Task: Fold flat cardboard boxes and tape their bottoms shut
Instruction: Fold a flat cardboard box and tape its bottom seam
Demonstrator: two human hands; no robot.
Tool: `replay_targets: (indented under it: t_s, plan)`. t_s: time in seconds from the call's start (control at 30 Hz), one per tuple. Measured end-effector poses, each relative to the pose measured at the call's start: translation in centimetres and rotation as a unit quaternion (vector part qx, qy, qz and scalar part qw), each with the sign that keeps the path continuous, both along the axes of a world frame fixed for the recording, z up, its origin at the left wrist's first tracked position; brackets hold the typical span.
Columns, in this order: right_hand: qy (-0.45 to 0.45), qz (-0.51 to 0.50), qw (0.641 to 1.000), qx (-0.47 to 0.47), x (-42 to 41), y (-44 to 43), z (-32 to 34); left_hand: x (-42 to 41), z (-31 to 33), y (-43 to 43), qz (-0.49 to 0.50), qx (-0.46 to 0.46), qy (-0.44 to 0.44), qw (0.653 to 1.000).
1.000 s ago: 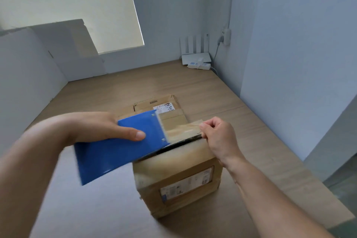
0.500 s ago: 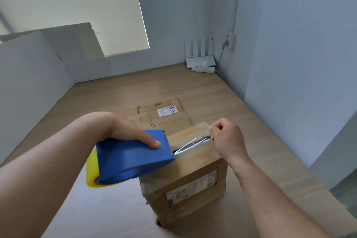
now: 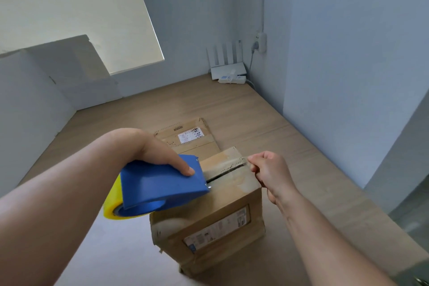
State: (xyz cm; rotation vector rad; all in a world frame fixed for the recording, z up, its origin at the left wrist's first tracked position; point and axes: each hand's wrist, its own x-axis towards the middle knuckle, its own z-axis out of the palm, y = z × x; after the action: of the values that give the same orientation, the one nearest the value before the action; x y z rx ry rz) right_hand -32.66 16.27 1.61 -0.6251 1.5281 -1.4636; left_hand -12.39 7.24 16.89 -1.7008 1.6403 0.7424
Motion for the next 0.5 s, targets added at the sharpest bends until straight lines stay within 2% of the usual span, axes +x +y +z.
replay_targets:
  t_s: [0.27,0.4,0.5]
  plan:
    - [0.065,0.079,0.99,0.098,-0.6,-1.1,-0.6,0.2,0.0,0.0,0.002,-0.005,0.006,1.0]
    - [0.13,0.109,0.956,0.238,-1.4,0.5,-2.9,0.1,0.1,0.3,0.004,-0.009,0.011,1.0]
    - [0.197,0.045,0.959,0.199,-1.3,1.7,-4.3,0.0,0.0,0.5,-0.003,-0.011,0.013,1.0]
